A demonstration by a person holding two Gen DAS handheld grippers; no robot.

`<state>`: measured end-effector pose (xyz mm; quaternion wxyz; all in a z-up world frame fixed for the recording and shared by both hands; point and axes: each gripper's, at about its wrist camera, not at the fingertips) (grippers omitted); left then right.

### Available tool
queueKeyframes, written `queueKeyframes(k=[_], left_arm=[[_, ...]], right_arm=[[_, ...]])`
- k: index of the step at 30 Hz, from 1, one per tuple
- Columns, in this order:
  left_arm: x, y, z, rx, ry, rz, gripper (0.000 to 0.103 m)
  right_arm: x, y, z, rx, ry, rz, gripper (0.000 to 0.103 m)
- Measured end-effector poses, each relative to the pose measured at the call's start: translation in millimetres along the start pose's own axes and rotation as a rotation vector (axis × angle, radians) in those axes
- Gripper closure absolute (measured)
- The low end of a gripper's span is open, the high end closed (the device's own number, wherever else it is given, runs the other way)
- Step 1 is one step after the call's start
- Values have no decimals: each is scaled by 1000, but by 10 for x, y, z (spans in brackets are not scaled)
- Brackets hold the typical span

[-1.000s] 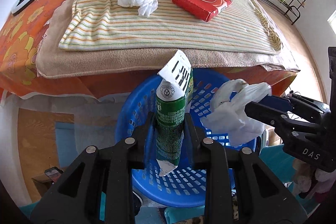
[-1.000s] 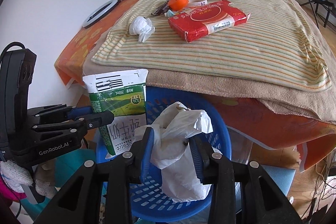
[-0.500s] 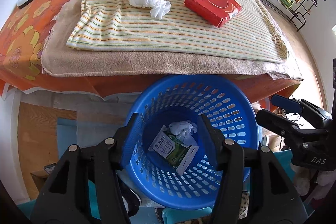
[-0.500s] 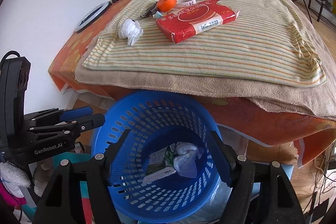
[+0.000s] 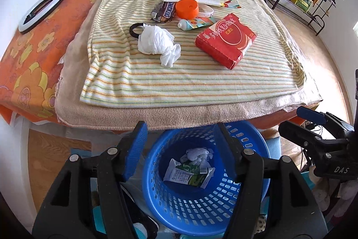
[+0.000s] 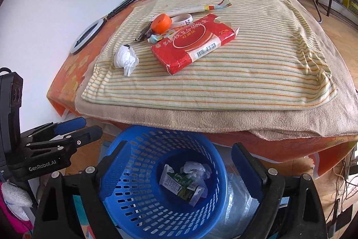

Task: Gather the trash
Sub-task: 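Move the left gripper to the crumpled tissue and grasp it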

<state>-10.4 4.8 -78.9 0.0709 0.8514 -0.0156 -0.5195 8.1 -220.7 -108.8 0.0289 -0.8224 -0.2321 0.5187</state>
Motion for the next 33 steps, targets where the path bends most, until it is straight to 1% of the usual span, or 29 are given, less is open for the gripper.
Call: queueKeyframes(k=[5, 13, 19, 23, 26, 29, 33], left_arm=[[-45, -61, -263, 1, 33, -18, 40], [-84, -221, -569, -17, 63, -33, 40], [52, -397, -736, -51, 44, -39, 40], [182, -468, -812, -69, 11, -2, 40], [265, -502, -864, -85, -3, 8, 40], [337, -496, -928, -78, -15, 14, 40], [416, -489, -1012, -82, -23, 29, 40]], right_arm=[[-79, -17, -191, 5, 41, 22, 9], [-191, -59, -418, -13, 93, 63, 6], [-150, -46, -638, -3, 97, 82, 5], [-75, 36, -861, 57, 87, 59, 5], [22, 124, -1056, 126, 75, 27, 5], [165, 236, -1232, 210, 54, 10, 5], [419, 344, -1417, 304, 13, 18, 5]])
Point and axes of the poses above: each gripper's, at about its wrist camera, not at the fingertips, and x roughly the way its jaws point, y to its right, z to its underside, and after that the axes turned 1 degree about x, right-handed
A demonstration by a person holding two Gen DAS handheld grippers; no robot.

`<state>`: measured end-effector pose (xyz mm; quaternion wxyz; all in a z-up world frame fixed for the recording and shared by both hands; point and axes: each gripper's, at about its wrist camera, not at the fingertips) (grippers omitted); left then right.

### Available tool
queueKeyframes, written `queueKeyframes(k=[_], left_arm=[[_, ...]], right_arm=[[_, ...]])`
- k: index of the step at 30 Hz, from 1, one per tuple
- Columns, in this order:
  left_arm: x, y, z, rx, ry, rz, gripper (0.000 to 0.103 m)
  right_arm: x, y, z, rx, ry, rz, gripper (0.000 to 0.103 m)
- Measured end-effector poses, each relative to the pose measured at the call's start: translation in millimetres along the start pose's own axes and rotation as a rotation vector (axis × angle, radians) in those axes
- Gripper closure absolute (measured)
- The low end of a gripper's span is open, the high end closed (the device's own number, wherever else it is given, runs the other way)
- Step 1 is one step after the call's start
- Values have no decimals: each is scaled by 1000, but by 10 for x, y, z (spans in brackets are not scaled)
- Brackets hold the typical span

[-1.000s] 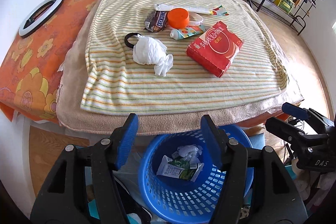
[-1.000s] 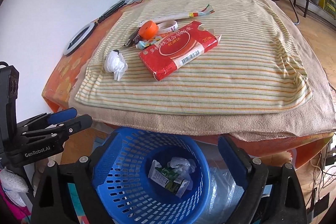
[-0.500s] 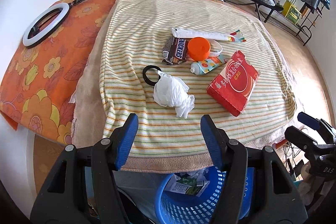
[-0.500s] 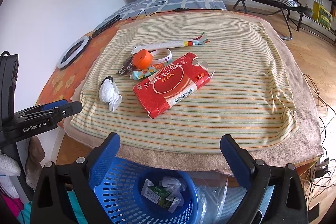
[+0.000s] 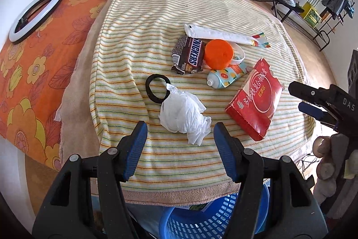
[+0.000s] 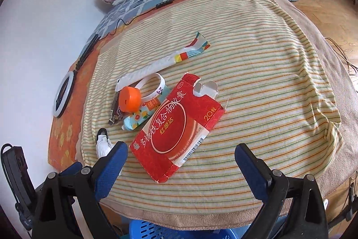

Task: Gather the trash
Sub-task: 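Move the left gripper to the crumpled tissue and grasp it, then grasp the red medicine box with the right gripper and lift it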

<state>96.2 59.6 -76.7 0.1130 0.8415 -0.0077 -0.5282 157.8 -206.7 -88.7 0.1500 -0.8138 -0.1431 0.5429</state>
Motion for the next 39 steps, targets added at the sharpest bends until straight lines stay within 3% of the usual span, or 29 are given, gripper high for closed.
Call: queueKeyframes(k=[8, 17, 24, 32, 33, 34, 36, 39], left_arm=[[218, -17, -114, 3, -34, -1, 40], [386, -78, -222, -20, -58, 3, 40], [459, -63, -167, -7, -92, 27, 67], [306, -65, -146, 0, -48, 19, 74], [282, -62, -144, 1, -42, 19, 74], [260, -58, -143, 3, -36, 18, 74], [227, -47, -147, 7, -25, 16, 74], [215, -28, -147, 6, -23, 18, 74]], right_arm=[[473, -29, -239, 109, -25, 47, 5], [781, 12, -422, 140, -26, 150, 5], [883, -102, -537, 55, -43, 204, 4], [809, -74, -474, -19, -56, 189, 9], [782, -55, -464, -18, -54, 179, 10], [755, -36, -459, -13, -52, 171, 18], [674, 20, -444, 3, -37, 150, 40], [592, 90, -466, 14, -35, 124, 44]])
Point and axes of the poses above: each gripper's, at about its wrist camera, not at the fingertips, and x roughly the way its jaws point, y to its right, z to its underside, and after that the axes turned 1 degree about x, right-handed
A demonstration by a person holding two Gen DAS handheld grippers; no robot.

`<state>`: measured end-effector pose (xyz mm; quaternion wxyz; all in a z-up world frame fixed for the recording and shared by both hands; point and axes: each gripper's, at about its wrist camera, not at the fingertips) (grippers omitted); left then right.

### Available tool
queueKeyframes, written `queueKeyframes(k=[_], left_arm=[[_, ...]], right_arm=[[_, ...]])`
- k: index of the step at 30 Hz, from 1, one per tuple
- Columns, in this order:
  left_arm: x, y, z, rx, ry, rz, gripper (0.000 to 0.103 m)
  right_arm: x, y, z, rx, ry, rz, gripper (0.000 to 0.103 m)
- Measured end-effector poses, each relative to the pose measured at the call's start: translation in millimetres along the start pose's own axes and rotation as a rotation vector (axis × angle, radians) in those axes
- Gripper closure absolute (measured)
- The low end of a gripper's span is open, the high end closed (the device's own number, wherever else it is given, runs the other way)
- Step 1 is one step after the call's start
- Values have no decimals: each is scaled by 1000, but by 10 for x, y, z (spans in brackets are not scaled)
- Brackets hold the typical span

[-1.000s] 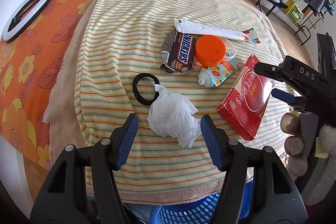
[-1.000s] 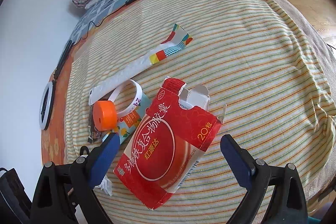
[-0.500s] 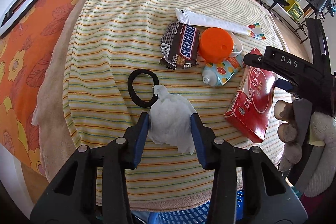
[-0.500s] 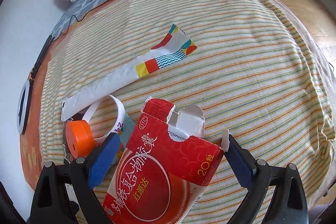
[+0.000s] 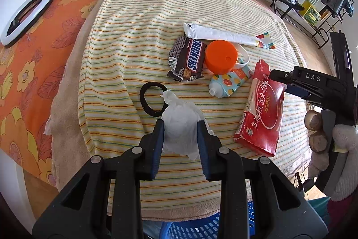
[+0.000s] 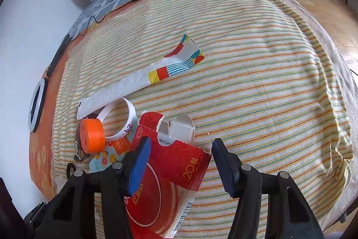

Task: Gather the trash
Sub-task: 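Grasp the red medicine box with the right gripper and lift it, then carry the tissue and red box to the blue basket and release both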

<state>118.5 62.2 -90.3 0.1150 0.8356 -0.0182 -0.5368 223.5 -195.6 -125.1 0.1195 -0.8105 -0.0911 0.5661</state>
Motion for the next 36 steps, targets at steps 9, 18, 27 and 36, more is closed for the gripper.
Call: queueKeyframes(k=[9, 18, 27, 36], left_arm=[[-15, 14, 30, 12, 2, -4, 74], [-85, -54, 13, -8, 17, 3, 74], [-52, -18, 34, 5, 2, 16, 74], [-149, -60, 10, -2, 24, 27, 74]], right_arm=[[-45, 275, 281, 133, -105, -159, 17], [15, -137, 508, 99, -129, -249, 19], [80, -435, 388, 84, -91, -215, 21], [346, -683, 107, 53, -77, -11, 3]])
Point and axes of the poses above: each gripper's, at about its wrist camera, not at the fingertips, and x roughly the way its jaws point, y to its right, z to its underside, and after that the axes turned 1 degree about x, right-handed
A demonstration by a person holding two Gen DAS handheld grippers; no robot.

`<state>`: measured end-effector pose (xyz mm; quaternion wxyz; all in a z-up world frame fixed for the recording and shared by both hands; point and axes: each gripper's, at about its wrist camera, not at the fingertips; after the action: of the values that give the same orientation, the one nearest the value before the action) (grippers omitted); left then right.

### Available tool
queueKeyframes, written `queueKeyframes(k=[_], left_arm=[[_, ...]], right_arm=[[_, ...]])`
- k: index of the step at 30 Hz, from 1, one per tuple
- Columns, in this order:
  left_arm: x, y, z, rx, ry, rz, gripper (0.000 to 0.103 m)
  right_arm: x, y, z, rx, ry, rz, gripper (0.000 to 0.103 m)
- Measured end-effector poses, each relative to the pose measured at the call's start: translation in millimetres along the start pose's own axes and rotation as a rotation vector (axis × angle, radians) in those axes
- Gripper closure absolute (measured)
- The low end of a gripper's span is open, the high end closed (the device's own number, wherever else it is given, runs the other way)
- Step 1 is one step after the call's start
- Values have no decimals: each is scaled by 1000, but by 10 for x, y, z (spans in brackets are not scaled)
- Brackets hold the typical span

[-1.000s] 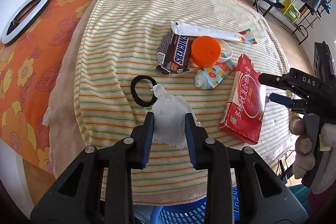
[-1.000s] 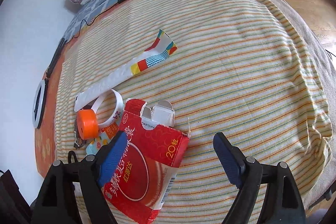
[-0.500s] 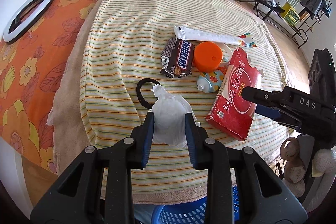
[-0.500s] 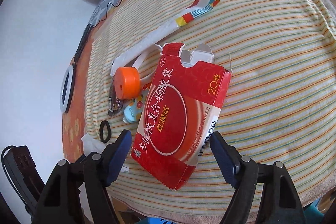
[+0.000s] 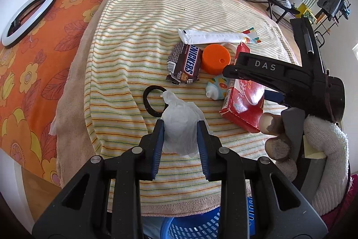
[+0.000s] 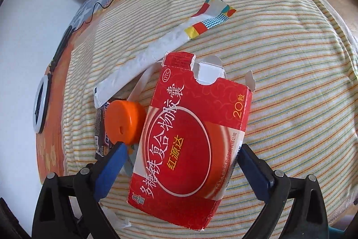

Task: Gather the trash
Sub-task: 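Carry the tissue and red box to the blue basket and release both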

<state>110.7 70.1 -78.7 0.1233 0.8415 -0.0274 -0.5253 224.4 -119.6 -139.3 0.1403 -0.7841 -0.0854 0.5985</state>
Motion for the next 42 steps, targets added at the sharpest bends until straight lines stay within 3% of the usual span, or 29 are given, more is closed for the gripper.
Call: queueKeyframes(k=[5, 20, 29, 42], left_arm=[[-31, -22, 23, -5, 2, -1, 74], [-362, 305, 213, 80, 45, 34, 74], [-523, 551, 617, 132, 20, 63, 74], [-469, 698, 1279, 194, -54, 61, 74]], right_arm=[[44, -53, -95, -56, 28, 67, 13], [-679, 280, 184, -160, 167, -94, 14], [-1160, 371, 712, -321, 244, -114, 14], [-1367, 516, 1704, -479, 268, -96, 14]])
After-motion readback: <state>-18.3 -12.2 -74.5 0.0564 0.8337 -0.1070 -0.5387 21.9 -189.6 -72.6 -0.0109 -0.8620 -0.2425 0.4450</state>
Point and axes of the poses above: each gripper's, at about its wrist camera, not at the fingertips, and x roughly the way its jaws point, y to its right, z to its underside, and after that the axes turned 1 degree about x, right-handed
